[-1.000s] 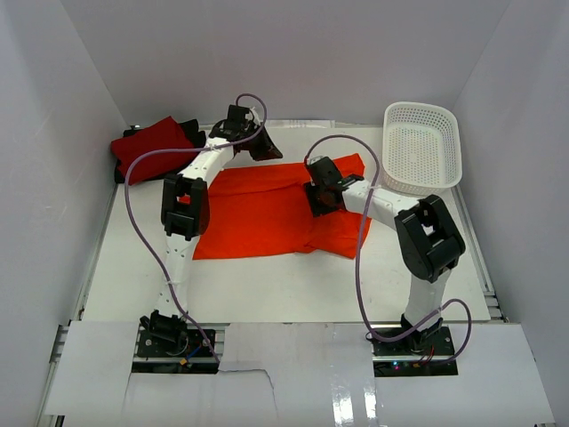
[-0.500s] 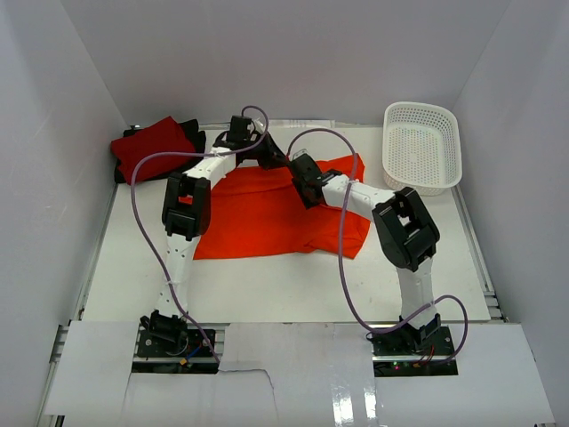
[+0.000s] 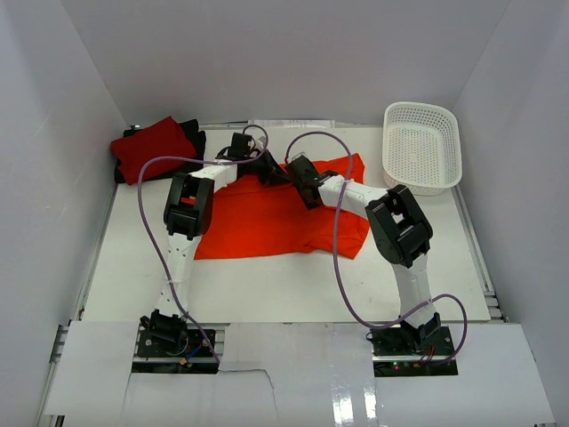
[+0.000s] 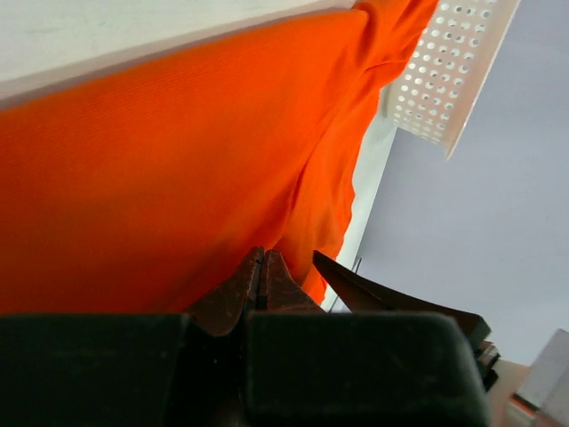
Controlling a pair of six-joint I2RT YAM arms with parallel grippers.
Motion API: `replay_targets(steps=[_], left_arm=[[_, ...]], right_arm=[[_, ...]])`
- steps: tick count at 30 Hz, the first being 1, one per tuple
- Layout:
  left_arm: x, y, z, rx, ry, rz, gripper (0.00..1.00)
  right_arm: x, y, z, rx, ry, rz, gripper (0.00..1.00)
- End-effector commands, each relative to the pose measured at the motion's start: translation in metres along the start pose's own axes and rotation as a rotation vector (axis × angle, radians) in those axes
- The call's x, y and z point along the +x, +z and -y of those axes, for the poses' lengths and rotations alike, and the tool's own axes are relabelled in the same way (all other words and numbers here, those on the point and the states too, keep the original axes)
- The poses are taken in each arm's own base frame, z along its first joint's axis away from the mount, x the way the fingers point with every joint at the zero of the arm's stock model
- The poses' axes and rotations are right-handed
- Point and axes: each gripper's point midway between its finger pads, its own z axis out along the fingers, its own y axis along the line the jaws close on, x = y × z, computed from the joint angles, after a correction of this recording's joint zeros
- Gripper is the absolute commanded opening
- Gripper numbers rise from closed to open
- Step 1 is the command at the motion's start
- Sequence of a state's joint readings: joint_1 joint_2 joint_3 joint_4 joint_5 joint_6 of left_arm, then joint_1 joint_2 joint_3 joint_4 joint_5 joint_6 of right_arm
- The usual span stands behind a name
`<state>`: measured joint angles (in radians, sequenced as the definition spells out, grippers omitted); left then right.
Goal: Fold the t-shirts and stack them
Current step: Fold the flattened tshirt in 1/3 of the way
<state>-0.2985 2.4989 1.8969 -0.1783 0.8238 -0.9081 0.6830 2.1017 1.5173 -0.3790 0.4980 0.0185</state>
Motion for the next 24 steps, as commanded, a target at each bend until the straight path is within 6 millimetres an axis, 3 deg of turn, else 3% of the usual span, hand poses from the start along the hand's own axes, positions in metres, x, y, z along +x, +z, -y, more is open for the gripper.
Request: replay_targets(steps=[1,5,8,16,22,24], left_arm=[[0.006,-0.005,0.013,0.030,0.026,-0.009,0.00],[0.012,-0.004,0.003,0.014,0.017,-0.016,0.00],[0.014,-0.003,-0.002,0.005,0.012,-0.019,0.00],[0.014,-0.003,-0.006,-0.012,0.009,-0.016,0.00],[0.014,-0.004,-0.008,-0.029,0.017,-0.013,0.00],[0.014,-0.004,-0.007,-0.029,0.020,-0.014,0.00]], right_arm=[[-0.020,-0.003,0.001,0.004,0.023,0.045,0.38],[-0.019,-0.004,0.000,-0.007,0.030,0.045,0.19],[-0.020,-0.010,-0.001,-0.026,0.040,0.053,0.14],[-0.043,-0.035,-0.002,-0.308,0.189,0.052,0.10],[-0.055,-0.040,0.031,-0.466,0.373,0.061,0.08],[-0.058,-0.038,0.044,-0.462,0.415,0.066,0.13]])
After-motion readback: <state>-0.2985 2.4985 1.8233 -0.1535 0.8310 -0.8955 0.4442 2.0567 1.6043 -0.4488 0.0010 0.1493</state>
